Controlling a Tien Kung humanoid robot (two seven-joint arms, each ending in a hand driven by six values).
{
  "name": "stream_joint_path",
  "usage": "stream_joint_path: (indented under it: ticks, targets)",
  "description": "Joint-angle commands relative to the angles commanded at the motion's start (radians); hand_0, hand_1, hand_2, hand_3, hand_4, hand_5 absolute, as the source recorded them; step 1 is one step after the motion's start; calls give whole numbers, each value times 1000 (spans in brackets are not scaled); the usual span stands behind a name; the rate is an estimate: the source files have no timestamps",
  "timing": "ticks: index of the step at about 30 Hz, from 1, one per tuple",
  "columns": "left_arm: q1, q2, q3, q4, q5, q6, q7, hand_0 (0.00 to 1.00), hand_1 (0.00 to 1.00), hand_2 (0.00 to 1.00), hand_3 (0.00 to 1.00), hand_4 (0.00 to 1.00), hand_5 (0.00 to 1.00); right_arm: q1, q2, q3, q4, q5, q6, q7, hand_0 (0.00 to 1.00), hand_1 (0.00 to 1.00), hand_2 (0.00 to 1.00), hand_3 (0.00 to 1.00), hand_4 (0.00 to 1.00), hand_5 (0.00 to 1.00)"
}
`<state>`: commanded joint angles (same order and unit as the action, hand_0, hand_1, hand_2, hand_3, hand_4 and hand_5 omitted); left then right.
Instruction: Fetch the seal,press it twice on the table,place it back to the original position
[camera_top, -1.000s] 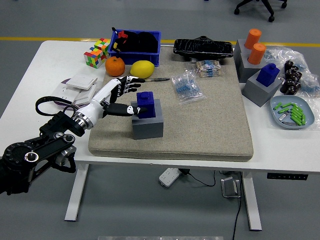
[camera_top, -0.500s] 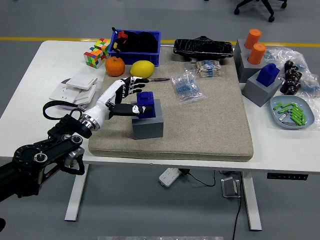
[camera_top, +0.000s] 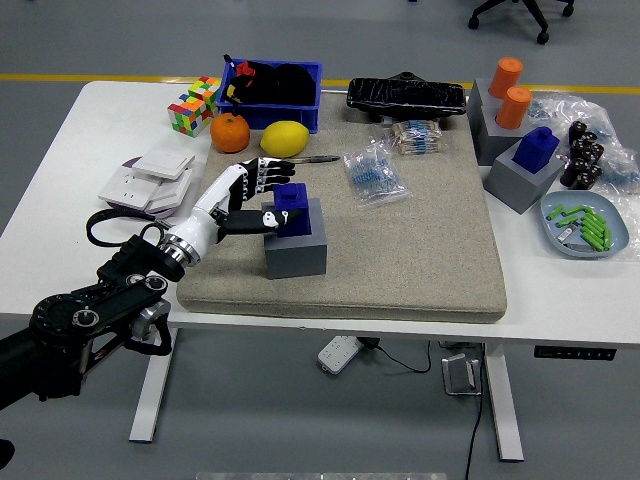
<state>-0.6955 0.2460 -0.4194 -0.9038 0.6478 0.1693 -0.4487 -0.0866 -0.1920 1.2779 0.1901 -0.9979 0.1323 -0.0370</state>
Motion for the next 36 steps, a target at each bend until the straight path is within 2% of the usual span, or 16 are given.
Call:
stream_joint_path:
  ticks: [7, 8, 13, 14, 19, 20, 25, 26, 36]
  targets:
    - [6, -3, 13, 8, -9, -5, 2, 725, 702, 640, 653, 879, 2, 0, -1, -9, 0, 4, 1, 0, 739, 687, 663, 624, 737, 517]
    - [7, -3, 14, 9, -10, -6, 2, 710, 692, 643, 642, 849, 2, 0, -1, -9, 0, 4, 1, 0, 739, 687, 663, 623, 737, 517]
    - [9, -6, 21, 13, -7, -1, 2, 710, 692, 643, 642, 849, 2, -1, -3, -14, -1, 6, 1, -1, 739, 687, 663, 623, 737, 517]
    - [8, -7, 21, 14, -6, 0, 2, 684, 649, 573, 586, 749, 2, -1, -3, -16, -1, 6, 1, -1, 742, 687, 663, 623, 738, 518]
    - [5, -10, 28, 22, -6, 6, 1, 684, 649, 573, 586, 749, 2, 1, -4, -17, -1, 8, 1, -1, 742, 687, 663, 623, 738, 518]
    - [4, -11, 31, 24, -9, 11, -3, 676, 565, 500, 558, 714, 2, 1, -4, -18, -1, 8, 0, -1, 739, 687, 663, 623, 738, 517]
    - [2, -16, 42, 38, -26, 26, -19, 676, 565, 500, 558, 714, 2, 0, -6, -21, -1, 9, 1, -1, 739, 687, 663, 623, 738, 517]
    - [2, -17, 44, 40, -29, 30, -23, 674, 501, 439, 553, 676, 2, -1, -6, -22, -1, 10, 1, -1, 740, 687, 663, 623, 738, 516]
    - [6, -19, 35, 39, -49, 60, -65, 670, 488, 430, 553, 665, 2, -5, -5, -21, -1, 9, 0, -2, 739, 687, 663, 623, 738, 517]
